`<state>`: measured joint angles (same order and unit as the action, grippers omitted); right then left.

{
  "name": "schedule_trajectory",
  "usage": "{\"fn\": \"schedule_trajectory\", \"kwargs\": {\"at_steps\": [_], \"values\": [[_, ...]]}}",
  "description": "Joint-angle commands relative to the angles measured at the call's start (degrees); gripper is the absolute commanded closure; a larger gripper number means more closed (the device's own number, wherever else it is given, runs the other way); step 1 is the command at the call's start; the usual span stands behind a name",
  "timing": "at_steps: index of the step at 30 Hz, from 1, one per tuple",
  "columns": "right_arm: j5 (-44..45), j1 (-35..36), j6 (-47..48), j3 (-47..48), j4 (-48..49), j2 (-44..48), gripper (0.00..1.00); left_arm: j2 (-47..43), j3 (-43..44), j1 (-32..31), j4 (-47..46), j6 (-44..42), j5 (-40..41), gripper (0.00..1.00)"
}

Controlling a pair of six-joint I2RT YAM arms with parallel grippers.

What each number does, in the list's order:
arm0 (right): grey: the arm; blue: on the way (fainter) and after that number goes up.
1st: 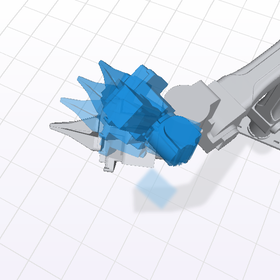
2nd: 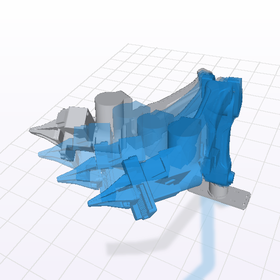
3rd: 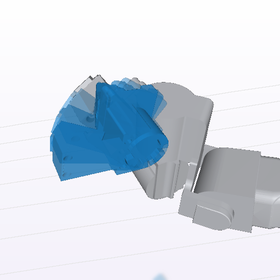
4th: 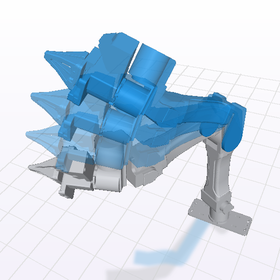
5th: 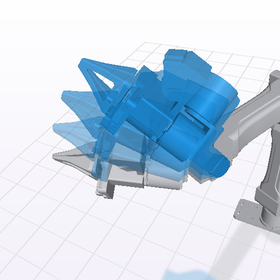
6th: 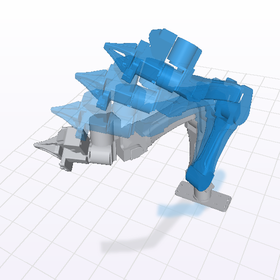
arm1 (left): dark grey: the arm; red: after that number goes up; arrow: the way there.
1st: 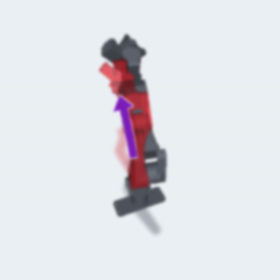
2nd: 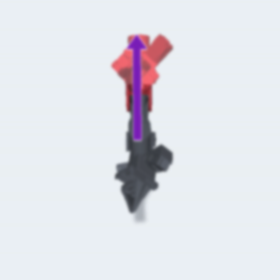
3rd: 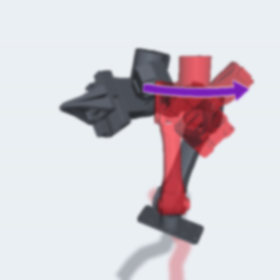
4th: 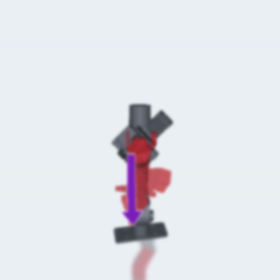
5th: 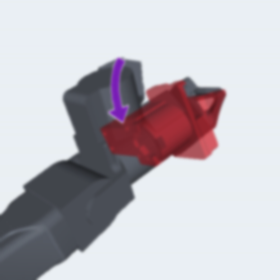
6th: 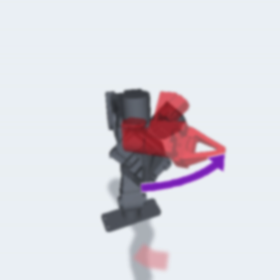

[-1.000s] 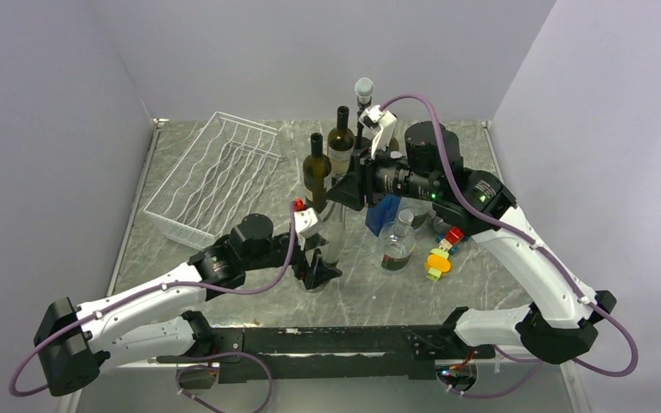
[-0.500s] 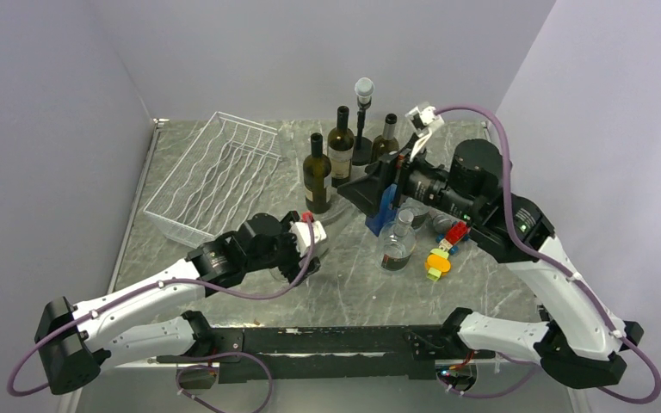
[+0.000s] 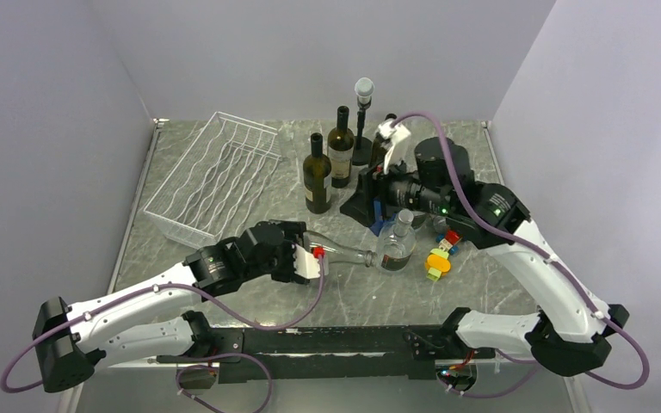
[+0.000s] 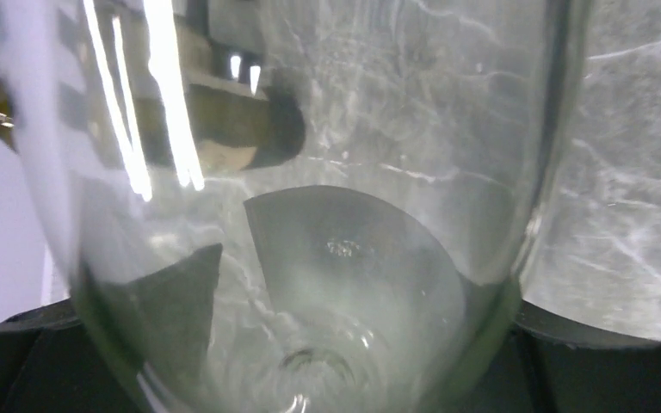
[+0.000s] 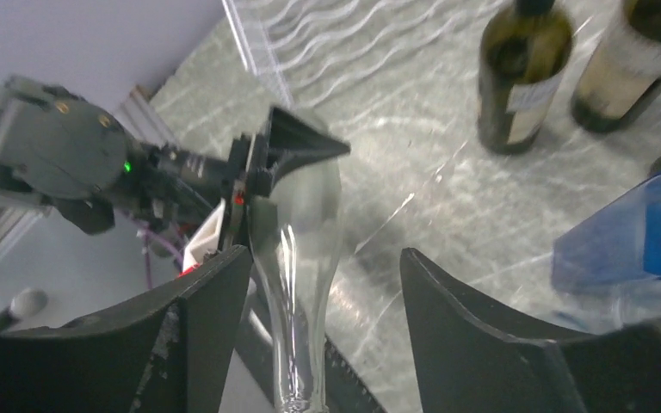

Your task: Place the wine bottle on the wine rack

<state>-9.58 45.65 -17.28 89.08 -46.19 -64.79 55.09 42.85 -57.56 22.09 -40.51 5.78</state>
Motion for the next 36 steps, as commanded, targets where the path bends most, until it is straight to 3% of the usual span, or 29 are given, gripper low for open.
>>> {"fn": "schedule_trajectory", "kwargs": {"at_steps": [1, 4, 11, 19, 27, 36], "values": [[-8.4, 0.1, 3.1, -2.2, -6.2, -1.9, 0.38, -3.6, 1.4, -0.7, -11.8, -11.9, 5.4, 0.99], [-12.9, 0.2, 4.6, -4.7, -7.2, -2.1, 0.44, -3.2, 0.6, -0.8, -12.8, -14.5, 7.3, 0.99], [-16.5, 1.9, 6.0, -9.7, -8.3, -2.9, 0.36, -2.6, -0.2, -0.8, -12.5, -16.5, 9.3, 0.99], [-14.2, 4.9, 6.5, -12.9, -7.2, -7.3, 0.32, -2.1, 0.3, -0.8, -12.0, -16.5, 8.4, 0.99], [-13.0, 6.2, 7.5, -12.6, -5.9, -12.9, 0.40, -2.1, 0.4, -0.8, -12.3, -16.5, 8.0, 0.99], [-12.3, 7.8, 7.4, -12.9, -6.3, -15.0, 0.36, 0.0, 1.9, -0.8, -12.0, -13.2, 10.6, 0.99]]}}
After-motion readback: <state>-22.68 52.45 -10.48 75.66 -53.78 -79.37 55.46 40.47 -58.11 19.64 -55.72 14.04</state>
